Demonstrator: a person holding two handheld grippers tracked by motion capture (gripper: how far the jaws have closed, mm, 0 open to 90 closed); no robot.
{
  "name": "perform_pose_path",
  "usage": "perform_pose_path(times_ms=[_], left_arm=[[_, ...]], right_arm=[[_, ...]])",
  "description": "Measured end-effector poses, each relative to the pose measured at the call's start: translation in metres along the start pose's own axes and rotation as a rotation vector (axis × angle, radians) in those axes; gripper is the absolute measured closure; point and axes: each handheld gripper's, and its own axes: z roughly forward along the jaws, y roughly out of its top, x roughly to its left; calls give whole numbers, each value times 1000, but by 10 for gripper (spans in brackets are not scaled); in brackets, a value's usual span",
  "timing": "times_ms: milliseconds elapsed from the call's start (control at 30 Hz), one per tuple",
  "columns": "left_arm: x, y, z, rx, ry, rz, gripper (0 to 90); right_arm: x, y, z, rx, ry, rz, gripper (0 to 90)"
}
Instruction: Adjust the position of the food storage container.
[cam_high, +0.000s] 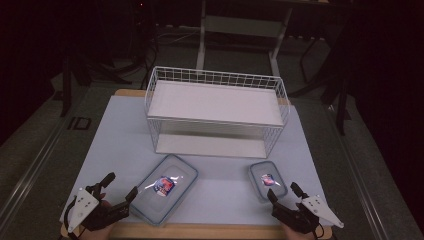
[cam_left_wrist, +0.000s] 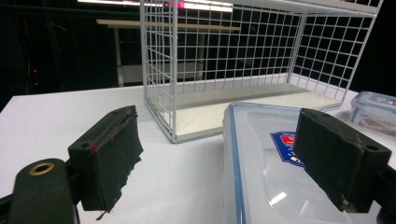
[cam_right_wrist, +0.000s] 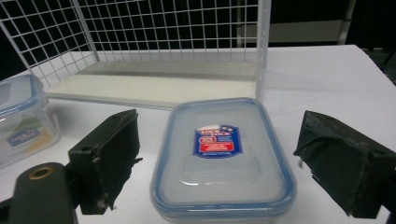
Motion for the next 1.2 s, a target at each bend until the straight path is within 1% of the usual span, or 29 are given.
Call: perform_pose_path(times_ms=[100,167,300,333,367,400,467,500,533,567,600,633,667,700,733,767,800,833,867,900,933,967,1000,1033,1067,1100,1133,1167,1200], left_arm=[[1,0,0,7,4,-4,152],[2,0,1,21,-9,-51,153],[3,0,0,28,-5,-75,171],[4,0,0,30,-7,-81,212],[5,0,-1,34,-2,-82,272],[6,1,-2,34,2,-84,302],[7,1,-2,34,1,-107,371],[9,1,-3,35,-5,-125,411],[9,1,-3,35,-5,-125,469],[12,1,-3,55,-9,-151,469],[13,1,-3,58,-3,-172,598],[15,2,-3,57,-10,-203,674],[17,3,-3,55,-11,-221,743],[18,4,-4,65,-10,-213,825],[18,5,-4,73,-13,-200,880],[18,6,-4,83,-25,-205,900],[18,7,-3,98,-24,-209,900],[18,9,-2,112,-26,-194,900],[17,13,-1,120,-34,-200,900],[17,17,2,138,-41,-208,900],[18,22,6,162,-49,-202,900],[17,27,11,180,-45,-179,900],[18,32,16,202,-51,-162,900],[18,38,23,233,-68,-150,900],[16,43,30,250,-81,-119,900],[15,48,36,271,-117,-85,900],[12,53,44,291,-128,-49,900],[11,56,50,302,-139,-39,900],[11,58,58,318,-161,-39,900]], right_arm=[[-2,0,-1,2,-5,4,130],[-3,0,-1,3,-3,13,131],[-2,0,-1,9,2,7,131],[-2,0,-1,9,2,8,131],[-2,0,0,9,3,8,131],[-2,0,0,8,5,7,132],[-2,0,1,8,7,8,132],[-2,0,1,9,9,12,132],[-2,0,1,9,9,12,132],[-2,0,2,12,11,15,132],[-2,0,3,17,22,20,133],[-1,1,3,18,21,15,133],[-1,1,3,18,22,13,133],[-1,1,3,18,25,12,134],[-1,1,3,17,27,13,134],[-1,1,4,17,28,11,134],[-1,1,4,16,28,12,135],[-1,1,4,16,27,14,135],[-1,0,4,16,24,17,136],[-1,0,3,16,23,25,136],[-1,0,2,12,22,29,137],[0,0,1,11,20,27,137],[1,1,0,6,16,23,137],[1,1,-1,3,15,14,137],[1,1,-2,3,14,11,137],[0,2,-2,-2,12,10,137],[-1,2,-2,-3,10,16,137],[-3,2,-2,-5,9,23,138],[-4,2,-2,-7,9,34,139]])
